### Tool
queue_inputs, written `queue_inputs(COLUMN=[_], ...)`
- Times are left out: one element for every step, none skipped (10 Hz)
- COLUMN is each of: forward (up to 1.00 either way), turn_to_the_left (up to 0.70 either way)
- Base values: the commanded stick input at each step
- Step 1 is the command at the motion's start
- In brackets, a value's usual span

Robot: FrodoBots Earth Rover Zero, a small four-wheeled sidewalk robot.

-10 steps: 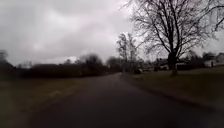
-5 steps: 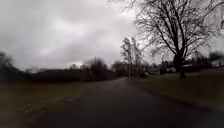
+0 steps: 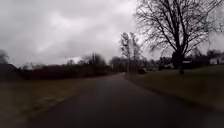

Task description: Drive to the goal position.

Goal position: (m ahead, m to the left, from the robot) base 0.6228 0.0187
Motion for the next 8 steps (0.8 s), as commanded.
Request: queue_inputs(forward=[1.00, 1.00, 0.51, 0.00, 0.00, 0.00, 0.00, 0.00], turn_to_the_left=[0.00, 0.00, 0.00, 0.00, 0.00, 0.00, 0.00, 0.00])
